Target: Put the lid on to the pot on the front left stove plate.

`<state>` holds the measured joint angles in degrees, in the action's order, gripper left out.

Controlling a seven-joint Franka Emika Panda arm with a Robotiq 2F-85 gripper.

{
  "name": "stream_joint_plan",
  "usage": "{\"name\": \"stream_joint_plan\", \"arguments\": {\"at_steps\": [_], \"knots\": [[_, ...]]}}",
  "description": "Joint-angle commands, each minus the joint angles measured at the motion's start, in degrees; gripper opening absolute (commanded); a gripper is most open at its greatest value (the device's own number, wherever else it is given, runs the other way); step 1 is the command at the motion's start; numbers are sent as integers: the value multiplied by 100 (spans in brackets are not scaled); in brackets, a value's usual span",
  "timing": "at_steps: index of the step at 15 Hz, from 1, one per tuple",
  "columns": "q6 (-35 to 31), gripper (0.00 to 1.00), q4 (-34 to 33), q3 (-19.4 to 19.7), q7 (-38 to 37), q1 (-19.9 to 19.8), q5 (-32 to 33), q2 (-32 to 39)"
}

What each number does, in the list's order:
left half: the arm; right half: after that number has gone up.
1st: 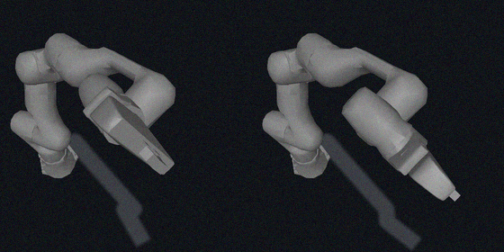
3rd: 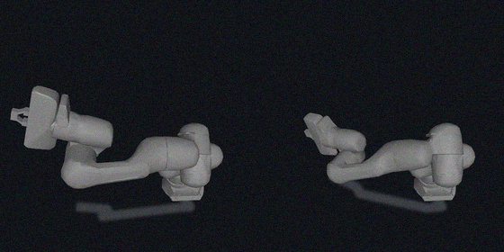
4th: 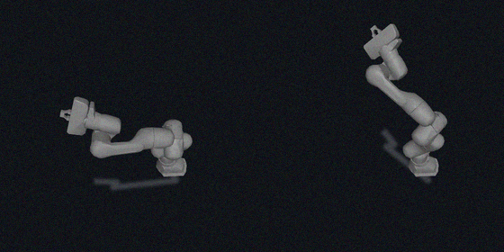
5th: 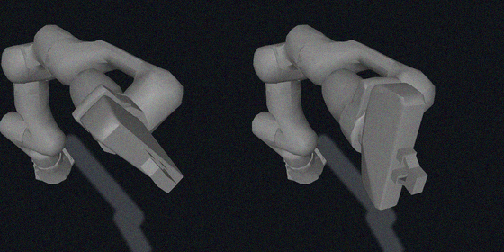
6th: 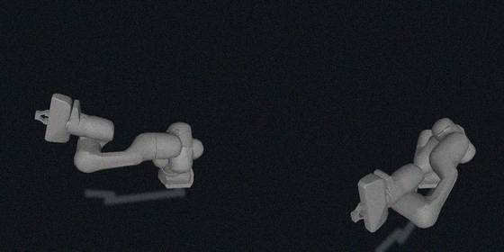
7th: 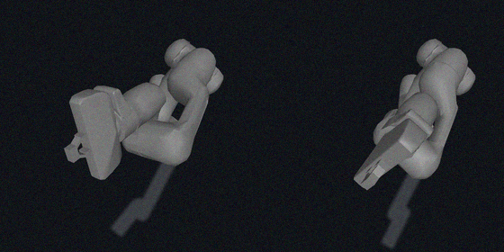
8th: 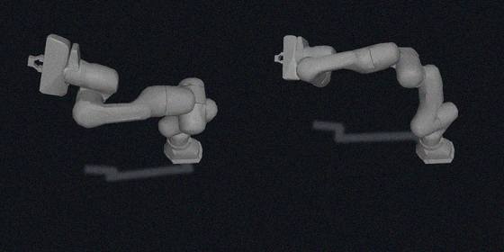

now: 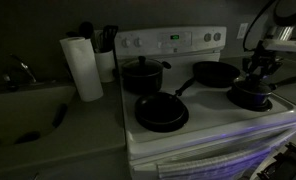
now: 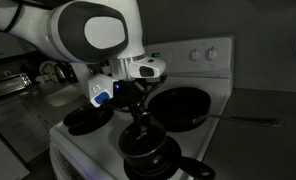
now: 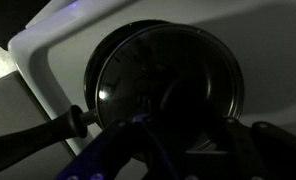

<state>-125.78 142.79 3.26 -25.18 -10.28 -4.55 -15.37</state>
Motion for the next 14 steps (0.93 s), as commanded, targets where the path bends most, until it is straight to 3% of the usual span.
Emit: {"name": "stream_joint_plan", "arguments": {"at_steps": [1, 4, 14], "knots": [[-24, 79, -107, -27, -38, 77, 41, 337], [58, 98, -134, -44, -148, 100, 168, 338], [898, 100, -507, -259, -712, 148, 1020, -86]]}}
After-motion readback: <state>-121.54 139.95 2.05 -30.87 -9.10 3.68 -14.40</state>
